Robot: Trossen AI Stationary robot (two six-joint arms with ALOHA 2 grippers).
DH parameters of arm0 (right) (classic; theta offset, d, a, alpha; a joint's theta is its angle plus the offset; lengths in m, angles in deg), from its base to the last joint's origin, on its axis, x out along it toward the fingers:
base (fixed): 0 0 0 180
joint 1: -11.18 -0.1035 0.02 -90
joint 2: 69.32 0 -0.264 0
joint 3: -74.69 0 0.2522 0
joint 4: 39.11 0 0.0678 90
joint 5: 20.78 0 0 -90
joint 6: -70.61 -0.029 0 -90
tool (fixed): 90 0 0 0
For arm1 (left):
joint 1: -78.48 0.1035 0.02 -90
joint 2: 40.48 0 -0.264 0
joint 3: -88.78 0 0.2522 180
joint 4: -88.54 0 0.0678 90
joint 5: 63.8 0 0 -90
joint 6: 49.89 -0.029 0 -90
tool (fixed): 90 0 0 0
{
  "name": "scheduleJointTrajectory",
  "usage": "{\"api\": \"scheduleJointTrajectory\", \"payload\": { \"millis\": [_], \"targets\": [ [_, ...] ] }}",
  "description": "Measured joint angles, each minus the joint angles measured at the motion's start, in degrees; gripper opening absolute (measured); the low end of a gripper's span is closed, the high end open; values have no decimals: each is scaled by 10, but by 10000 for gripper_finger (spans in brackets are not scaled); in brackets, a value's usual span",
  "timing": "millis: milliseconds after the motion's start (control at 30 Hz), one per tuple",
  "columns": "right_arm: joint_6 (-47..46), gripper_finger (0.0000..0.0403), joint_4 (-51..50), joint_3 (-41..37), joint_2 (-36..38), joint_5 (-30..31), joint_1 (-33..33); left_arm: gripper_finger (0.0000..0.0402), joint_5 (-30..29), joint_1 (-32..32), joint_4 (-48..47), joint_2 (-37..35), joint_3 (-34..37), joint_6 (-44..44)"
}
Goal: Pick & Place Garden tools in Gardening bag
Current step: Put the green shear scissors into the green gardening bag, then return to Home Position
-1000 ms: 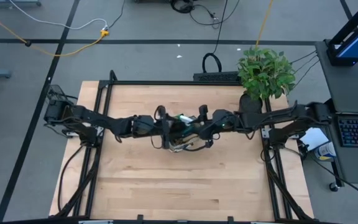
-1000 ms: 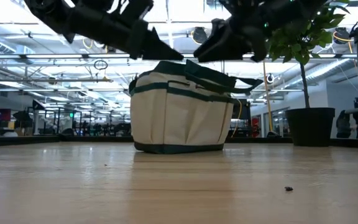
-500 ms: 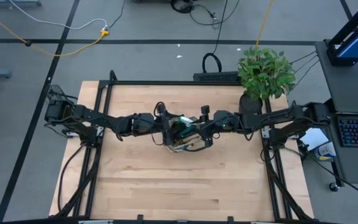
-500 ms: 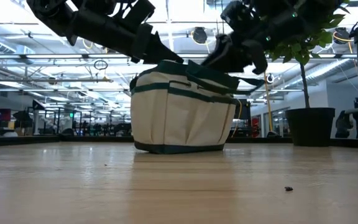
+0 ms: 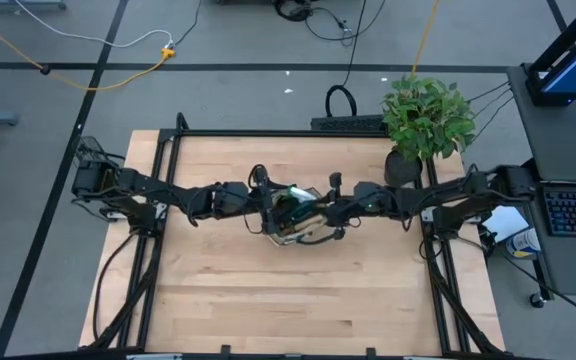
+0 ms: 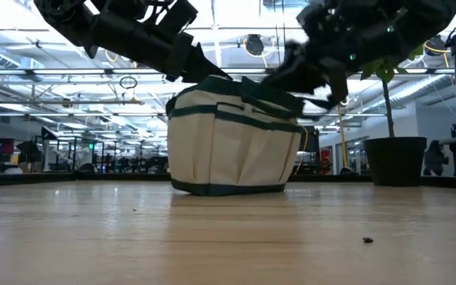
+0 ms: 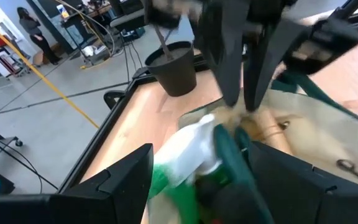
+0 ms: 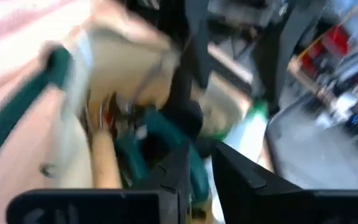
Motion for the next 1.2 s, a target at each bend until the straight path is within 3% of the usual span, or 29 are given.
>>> {"api": "scheduleJointTrajectory", "payload": {
  "millis": [200, 433, 733, 1000, 1200],
  "targets": [
    [15, 48, 18, 0, 22, -1, 1, 269, -2, 0, -1, 0, 0, -19],
    [-28, 47, -16, 1, 24, 0, 0, 269, -66, -2, -2, -18, 0, -26],
    [-79, 47, -21, 1, 24, -4, -1, 269, -88, -10, -131, -116, -1, 48],
    [-123, 47, -16, 1, 24, -152, -27, 269, -119, -9, -285, -189, -1, 87],
    [-203, 47, -16, -4, 24, -165, -46, 269, -115, -17, -360, -193, 0, 111]
  ]
}}
